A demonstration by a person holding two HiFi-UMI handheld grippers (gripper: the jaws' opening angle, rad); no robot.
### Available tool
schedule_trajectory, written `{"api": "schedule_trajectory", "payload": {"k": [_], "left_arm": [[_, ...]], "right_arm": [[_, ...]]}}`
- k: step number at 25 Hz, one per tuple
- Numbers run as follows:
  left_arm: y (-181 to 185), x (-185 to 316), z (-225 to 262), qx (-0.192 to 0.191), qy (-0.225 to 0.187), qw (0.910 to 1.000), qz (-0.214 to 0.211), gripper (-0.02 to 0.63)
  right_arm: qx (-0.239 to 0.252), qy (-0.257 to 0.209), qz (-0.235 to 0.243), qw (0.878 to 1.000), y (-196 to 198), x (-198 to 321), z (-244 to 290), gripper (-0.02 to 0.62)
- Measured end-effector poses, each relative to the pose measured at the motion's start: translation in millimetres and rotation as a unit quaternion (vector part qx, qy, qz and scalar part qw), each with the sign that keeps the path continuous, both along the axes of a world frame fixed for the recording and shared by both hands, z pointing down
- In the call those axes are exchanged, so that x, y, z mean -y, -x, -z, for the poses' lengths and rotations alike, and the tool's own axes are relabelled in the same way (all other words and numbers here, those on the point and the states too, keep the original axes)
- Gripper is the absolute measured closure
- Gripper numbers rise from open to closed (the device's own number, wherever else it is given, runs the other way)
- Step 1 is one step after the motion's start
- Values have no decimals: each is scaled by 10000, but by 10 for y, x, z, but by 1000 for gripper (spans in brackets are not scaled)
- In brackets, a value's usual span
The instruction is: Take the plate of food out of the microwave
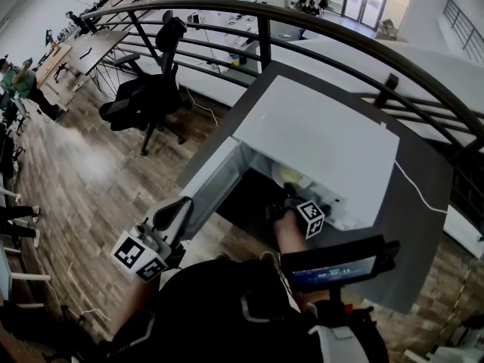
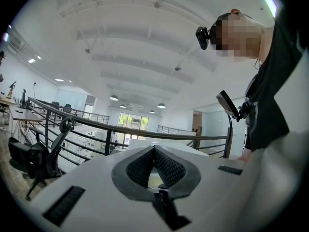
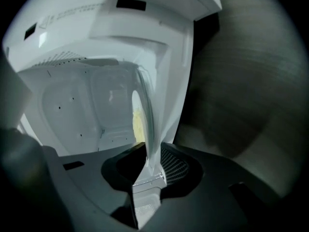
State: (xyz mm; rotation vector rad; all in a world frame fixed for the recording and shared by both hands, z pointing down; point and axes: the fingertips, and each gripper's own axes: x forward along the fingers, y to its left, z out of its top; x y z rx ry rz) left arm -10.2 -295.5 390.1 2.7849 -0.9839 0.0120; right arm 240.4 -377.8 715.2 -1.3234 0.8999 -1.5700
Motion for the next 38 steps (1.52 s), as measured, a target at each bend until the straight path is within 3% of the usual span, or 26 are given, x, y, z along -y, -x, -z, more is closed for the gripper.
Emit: {"api": "schedule_trajectory", "payload": {"k": [4,8,14,24,38], "left_arm": [[61,-25,-31,-63,-5,10000,-75,601],[4,91,-12,-94,41,9999,-100,601],[200,-80,-91,-203,26,9996,-197,601],[171,21,-36,-341,47,9979,-543,601],[104,-187,53,-469,-78,9883,-1447,601]], "right_arm": [[-108,-157,-174,9997,-15,-43,74,574],[-127,-218,-207,9995,-117,19,110,577],[-291,-492,-162,9982,74,-215,113,581],[-490,-752,48,9959,115,-326,321,581],[-289,-1181,705,9901,838,-1021,990,581]]}}
